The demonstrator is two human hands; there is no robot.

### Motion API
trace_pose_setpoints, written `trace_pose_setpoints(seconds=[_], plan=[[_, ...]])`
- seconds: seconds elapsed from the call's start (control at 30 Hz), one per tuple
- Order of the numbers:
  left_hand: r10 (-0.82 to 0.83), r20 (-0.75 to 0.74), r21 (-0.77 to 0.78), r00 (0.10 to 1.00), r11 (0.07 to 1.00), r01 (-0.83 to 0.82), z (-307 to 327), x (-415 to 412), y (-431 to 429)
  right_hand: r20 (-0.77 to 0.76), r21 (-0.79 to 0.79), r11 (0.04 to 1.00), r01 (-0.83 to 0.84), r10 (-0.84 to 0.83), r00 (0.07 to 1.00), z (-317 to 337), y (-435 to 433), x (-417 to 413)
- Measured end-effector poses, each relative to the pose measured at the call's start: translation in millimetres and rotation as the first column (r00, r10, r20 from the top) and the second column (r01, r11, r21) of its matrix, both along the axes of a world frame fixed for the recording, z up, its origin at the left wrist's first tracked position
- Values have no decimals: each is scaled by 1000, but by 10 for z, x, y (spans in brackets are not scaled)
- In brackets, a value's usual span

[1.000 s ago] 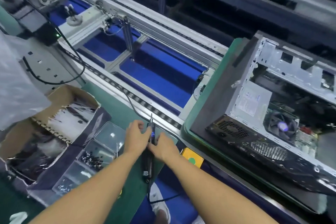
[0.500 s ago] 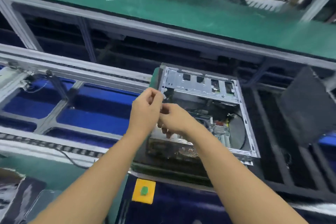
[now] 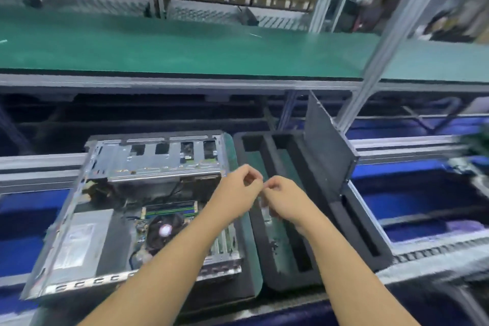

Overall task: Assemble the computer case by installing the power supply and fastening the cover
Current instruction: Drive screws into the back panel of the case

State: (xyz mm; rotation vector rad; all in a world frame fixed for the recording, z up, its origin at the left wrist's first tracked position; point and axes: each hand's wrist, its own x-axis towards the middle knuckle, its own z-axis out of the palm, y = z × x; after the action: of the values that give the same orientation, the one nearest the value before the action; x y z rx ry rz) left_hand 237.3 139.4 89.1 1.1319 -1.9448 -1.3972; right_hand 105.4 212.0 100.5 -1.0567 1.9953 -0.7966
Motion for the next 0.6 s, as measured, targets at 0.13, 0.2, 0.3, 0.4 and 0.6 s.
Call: trace_pose_setpoints(seconds=[0.13,0.2,0.3,0.4,0.6], plan=[[-74,179,41,981,997,68,-265,-812,2,7,95,991,97,-99,995,-364,153,-830],[-116,258,90,959,991,95,-448,-1148,18,-8,159,978,137,-138,990,-576,236,-1235],[-177,339,165,924,978,126,-724,-1571,43,-197,277,957,89,-34,980,-916,318,-1767],[-199,426,190,883,973,128,-985,-1900,48,-336,355,926,-130,256,906,-1250,241,-2053],[-168,519,112,838,985,128,-1286,-2172,37,-368,555,749,-361,611,701,-1989,-43,-2216]])
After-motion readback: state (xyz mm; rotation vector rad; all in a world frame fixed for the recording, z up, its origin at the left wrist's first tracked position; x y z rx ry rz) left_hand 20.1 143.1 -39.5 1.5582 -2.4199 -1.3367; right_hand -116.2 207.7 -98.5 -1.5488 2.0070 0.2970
